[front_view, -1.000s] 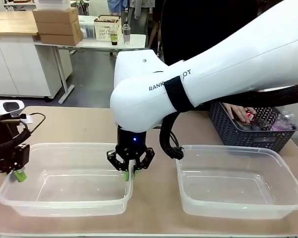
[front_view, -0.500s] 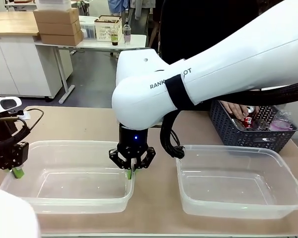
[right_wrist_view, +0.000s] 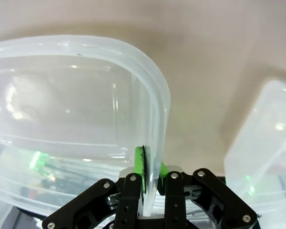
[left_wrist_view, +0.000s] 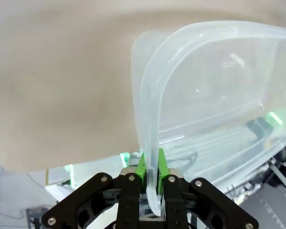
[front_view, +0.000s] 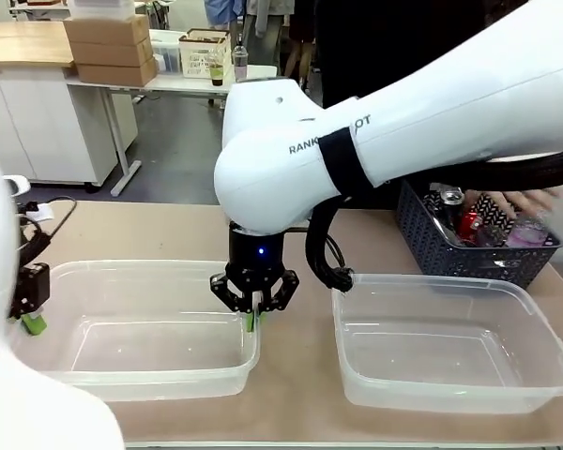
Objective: Sort the waste into each basket.
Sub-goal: Pick up the Organizing box on the left side of the table and lift it.
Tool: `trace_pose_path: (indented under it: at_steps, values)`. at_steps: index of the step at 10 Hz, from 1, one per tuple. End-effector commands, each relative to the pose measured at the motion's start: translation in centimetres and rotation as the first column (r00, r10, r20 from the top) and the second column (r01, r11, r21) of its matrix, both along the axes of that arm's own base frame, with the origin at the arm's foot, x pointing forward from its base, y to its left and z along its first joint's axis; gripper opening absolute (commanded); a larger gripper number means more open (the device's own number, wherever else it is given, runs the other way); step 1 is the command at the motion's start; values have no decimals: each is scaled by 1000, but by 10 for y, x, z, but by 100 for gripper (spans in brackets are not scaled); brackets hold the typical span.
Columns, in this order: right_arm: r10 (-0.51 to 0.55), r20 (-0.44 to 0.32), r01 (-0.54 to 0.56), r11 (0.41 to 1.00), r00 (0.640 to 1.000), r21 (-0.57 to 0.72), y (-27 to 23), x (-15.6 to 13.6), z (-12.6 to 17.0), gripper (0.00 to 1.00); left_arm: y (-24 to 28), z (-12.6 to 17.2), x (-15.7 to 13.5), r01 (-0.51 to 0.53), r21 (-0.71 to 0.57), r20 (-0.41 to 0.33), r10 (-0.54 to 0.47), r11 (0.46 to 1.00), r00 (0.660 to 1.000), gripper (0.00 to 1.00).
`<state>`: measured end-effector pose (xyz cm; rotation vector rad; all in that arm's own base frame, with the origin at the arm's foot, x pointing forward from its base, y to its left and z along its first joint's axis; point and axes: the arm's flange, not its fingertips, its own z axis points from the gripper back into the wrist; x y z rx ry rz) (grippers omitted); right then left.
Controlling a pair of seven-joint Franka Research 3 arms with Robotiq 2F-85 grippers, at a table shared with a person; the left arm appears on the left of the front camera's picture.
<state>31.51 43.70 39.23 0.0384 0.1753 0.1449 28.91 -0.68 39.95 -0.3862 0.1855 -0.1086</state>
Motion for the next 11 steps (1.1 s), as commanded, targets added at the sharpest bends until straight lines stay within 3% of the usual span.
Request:
trace_pose_path:
  at_steps: [1,3,4,5,9,10,11]
  values:
    - [-19,33,19,1000,999,2,-6,-4,44,0,-4,40,-6,130,-235,12,-131,963,991,0]
    - [-7,7,7,999,1000,32,-23,-1,70,0,-5,82,18,142,-308,35,-138,941,990,0]
    - [8,0,-8,998,1000,59,-30,0,76,0,-11,99,26,105,-357,0,-112,928,994,0]
    - [-17,26,17,1000,1000,3,-15,-6,68,0,15,34,16,78,-199,0,-79,977,997,0]
    - [-17,26,17,1000,1000,3,-15,-6,68,0,15,34,16,78,-199,0,-79,977,997,0]
    - [-15,13,15,1000,1000,6,-16,-7,71,6,13,26,23,76,-181,-12,-79,981,997,7]
    - [-17,-26,16,999,1000,-28,-21,16,69,6,2,34,33,-8,-138,-8,7,990,1000,7]
